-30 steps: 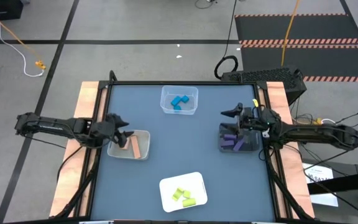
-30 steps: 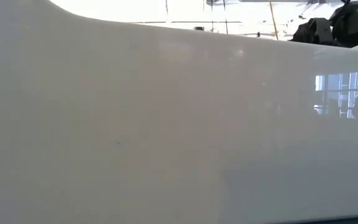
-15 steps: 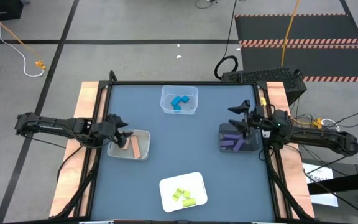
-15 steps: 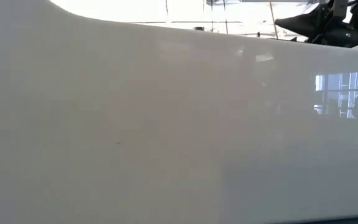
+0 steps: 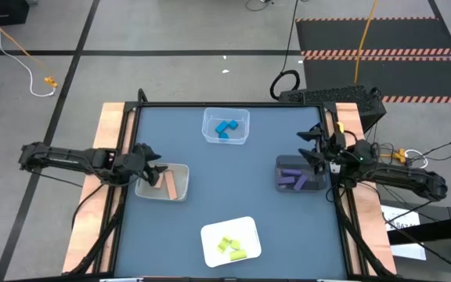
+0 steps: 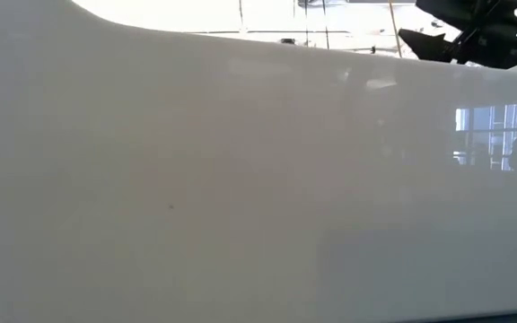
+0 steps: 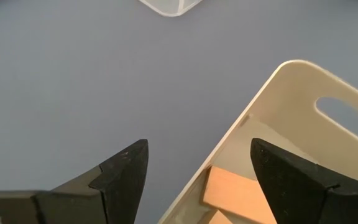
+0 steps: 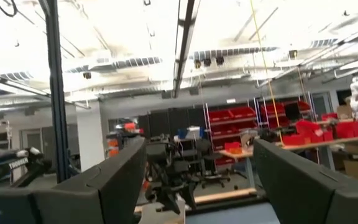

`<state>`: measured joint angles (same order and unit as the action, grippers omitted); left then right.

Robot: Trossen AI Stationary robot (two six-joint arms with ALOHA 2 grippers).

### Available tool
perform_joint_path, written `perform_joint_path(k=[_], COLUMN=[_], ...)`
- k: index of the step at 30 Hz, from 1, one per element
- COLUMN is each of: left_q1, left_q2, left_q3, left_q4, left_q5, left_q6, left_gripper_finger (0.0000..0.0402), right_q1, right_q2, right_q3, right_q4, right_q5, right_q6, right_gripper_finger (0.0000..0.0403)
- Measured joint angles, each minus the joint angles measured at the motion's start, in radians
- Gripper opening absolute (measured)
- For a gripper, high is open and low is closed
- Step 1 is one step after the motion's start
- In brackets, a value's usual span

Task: Sort & place blocks by color
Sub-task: Return to Home Position

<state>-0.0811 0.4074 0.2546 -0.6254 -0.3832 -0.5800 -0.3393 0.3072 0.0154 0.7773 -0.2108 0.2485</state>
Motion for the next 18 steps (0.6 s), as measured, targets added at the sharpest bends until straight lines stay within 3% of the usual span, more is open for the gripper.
perform_joint_path(k=[18], left_q1=[0.001], left_q2=[-0.240], left_q3=[0.000], left_q4=[0.001], left_q5=[0.000], left_q6=[-0.001], left_gripper_finger=[0.0287], right_q1=[0.000], right_q2=[-0.017], right_q3=[0.000], right_q4=[-0.004], right_q5=[0.000], right_q6=[0.000], right_gripper_finger=[0.0286])
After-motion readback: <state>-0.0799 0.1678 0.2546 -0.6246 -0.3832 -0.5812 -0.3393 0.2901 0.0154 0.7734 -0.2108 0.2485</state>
